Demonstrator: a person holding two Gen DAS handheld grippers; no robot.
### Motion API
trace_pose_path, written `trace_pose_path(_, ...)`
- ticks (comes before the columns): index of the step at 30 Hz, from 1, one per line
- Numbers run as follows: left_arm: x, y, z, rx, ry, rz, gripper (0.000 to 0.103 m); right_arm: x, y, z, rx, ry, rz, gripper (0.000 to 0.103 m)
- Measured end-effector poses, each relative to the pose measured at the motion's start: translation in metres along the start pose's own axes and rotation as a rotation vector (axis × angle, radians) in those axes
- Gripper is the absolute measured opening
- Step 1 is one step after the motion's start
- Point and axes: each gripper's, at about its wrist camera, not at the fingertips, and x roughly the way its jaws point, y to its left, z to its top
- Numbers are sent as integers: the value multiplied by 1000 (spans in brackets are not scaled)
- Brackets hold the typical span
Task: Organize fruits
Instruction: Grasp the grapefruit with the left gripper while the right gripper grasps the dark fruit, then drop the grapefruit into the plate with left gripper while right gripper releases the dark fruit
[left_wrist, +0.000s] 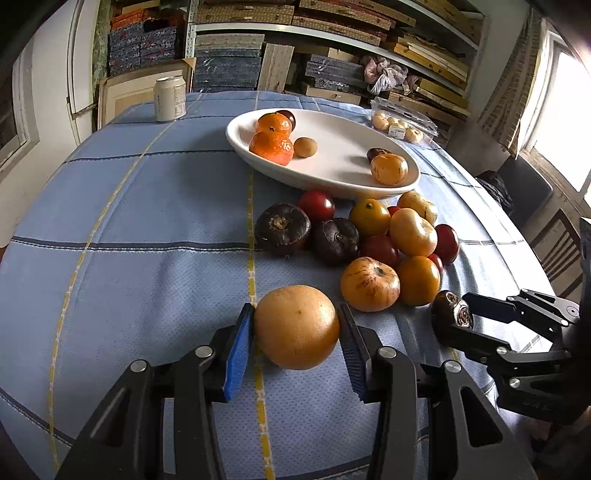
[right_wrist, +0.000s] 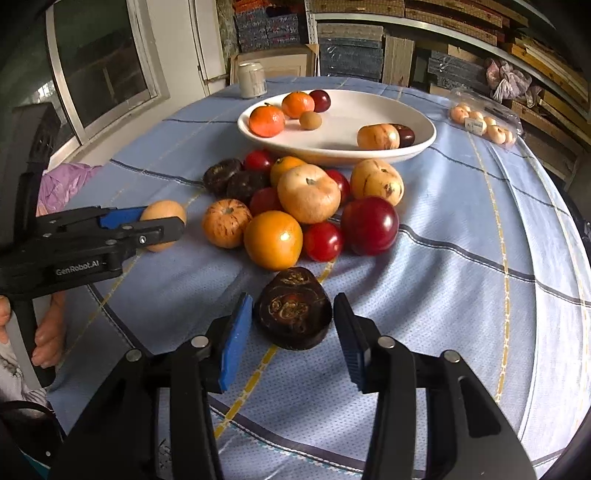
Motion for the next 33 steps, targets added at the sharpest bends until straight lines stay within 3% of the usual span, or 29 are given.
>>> trace_pose_path(11, 0, 0, -1, 4, 0, -5, 45, 11, 6, 0, -34, 45, -37, 44)
trace_pose_path(19, -10, -10, 17, 53, -27, 34, 45, -18, -19, 8, 54, -62, 23, 43)
trace_pose_path(25, -13, -23, 71, 93, -96, 49, 45, -53, -58, 51, 129, -203, -7, 43)
trace_pose_path(28, 4, -30, 96, 88, -87, 30, 45, -55, -77, 80, 156, -247, -27, 43)
trace_pose_path(33, 46, -39, 122, 85, -44, 33, 45, -30, -101, 127, 193, -247, -36, 43)
